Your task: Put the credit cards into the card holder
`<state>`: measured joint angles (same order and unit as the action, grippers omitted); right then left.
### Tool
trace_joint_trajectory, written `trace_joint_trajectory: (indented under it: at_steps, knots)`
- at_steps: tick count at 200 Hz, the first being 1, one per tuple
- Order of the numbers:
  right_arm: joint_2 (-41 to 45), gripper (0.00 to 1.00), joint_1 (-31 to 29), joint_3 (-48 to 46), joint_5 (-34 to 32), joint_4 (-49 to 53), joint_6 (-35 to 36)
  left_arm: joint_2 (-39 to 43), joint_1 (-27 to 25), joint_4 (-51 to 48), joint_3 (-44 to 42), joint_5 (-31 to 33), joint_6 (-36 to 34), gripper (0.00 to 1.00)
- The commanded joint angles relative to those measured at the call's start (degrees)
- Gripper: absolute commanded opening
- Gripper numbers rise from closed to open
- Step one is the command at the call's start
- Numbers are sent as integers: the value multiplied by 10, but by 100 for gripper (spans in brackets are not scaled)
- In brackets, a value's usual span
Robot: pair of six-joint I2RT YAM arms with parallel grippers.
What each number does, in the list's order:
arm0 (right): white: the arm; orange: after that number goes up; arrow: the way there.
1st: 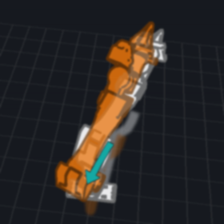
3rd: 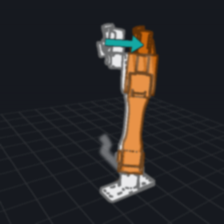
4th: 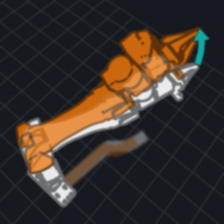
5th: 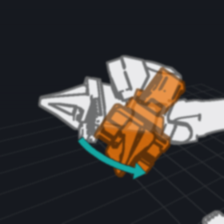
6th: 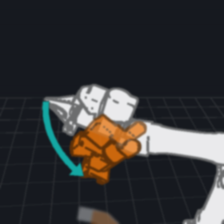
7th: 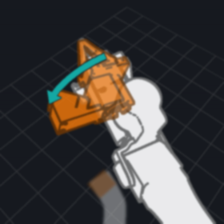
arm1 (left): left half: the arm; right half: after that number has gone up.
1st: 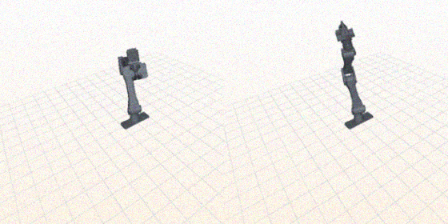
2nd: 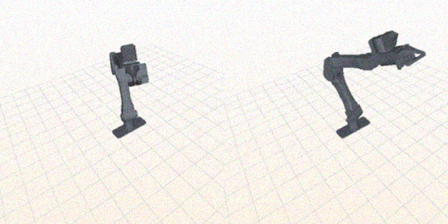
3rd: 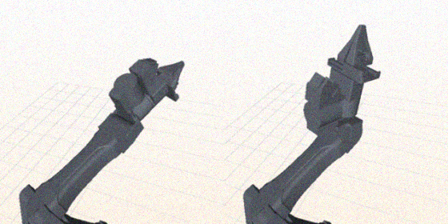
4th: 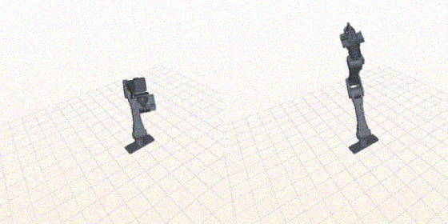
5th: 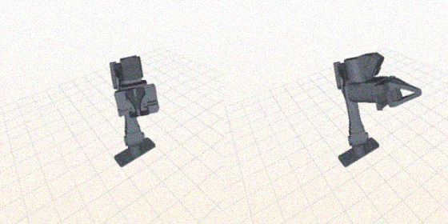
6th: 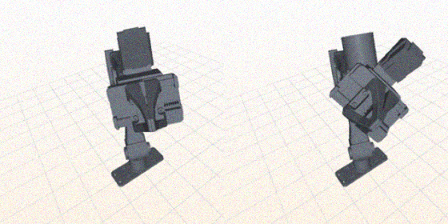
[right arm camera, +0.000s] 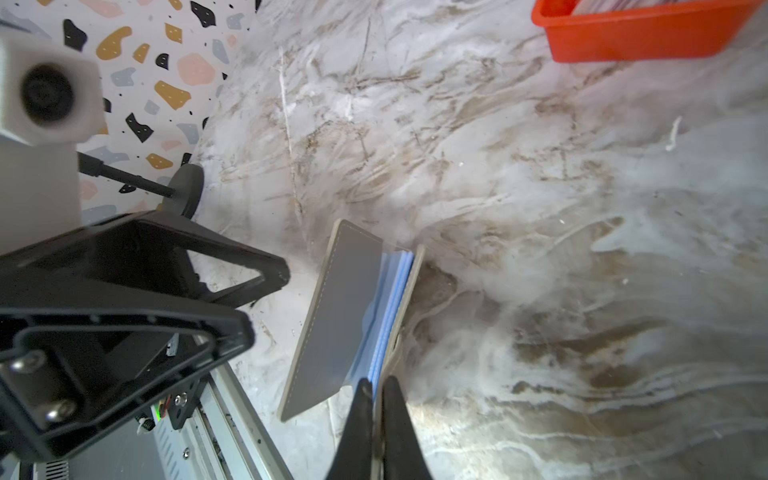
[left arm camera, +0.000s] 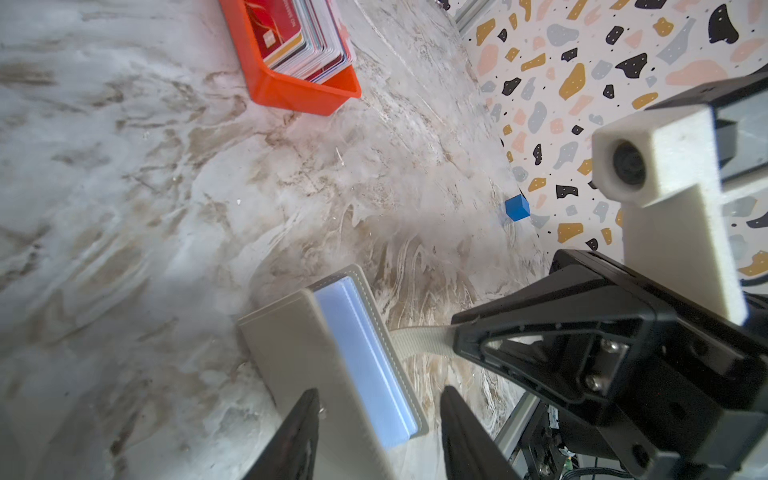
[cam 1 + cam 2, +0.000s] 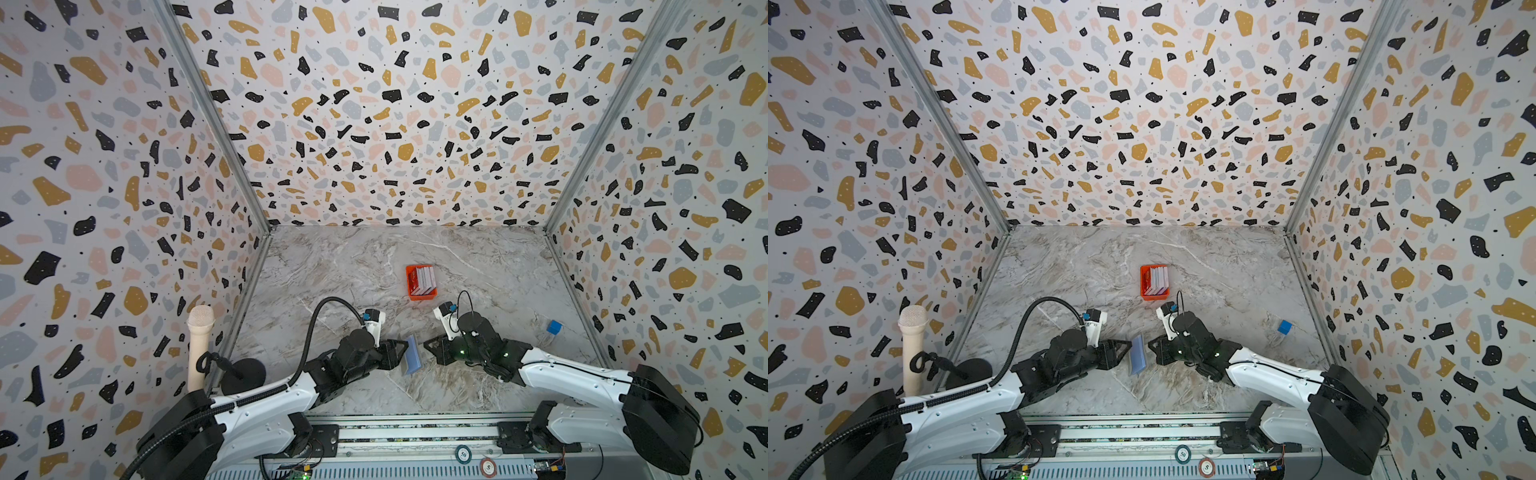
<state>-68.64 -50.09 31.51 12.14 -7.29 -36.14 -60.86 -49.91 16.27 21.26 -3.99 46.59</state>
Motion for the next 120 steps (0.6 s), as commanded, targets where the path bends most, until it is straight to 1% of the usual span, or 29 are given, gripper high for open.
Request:
trace_joint_trajectory:
  at_steps: [1,16,58,91,120]
  knots:
    - [5,0,-11,25,-18,32,8,-19,-6,-35,33,4,-44,48]
    - [6,0,-13,27,-23,37,7,-32,-9,-46,40,13,-48,46]
    - [18,0,-12,19,-53,58,6,-70,-9,-79,25,49,-50,30]
    - [25,0,20,-15,-54,61,6,-63,-8,-81,-10,65,-43,25]
    - [16,0,44,-46,-60,51,1,-79,-7,-59,-31,56,-35,16]
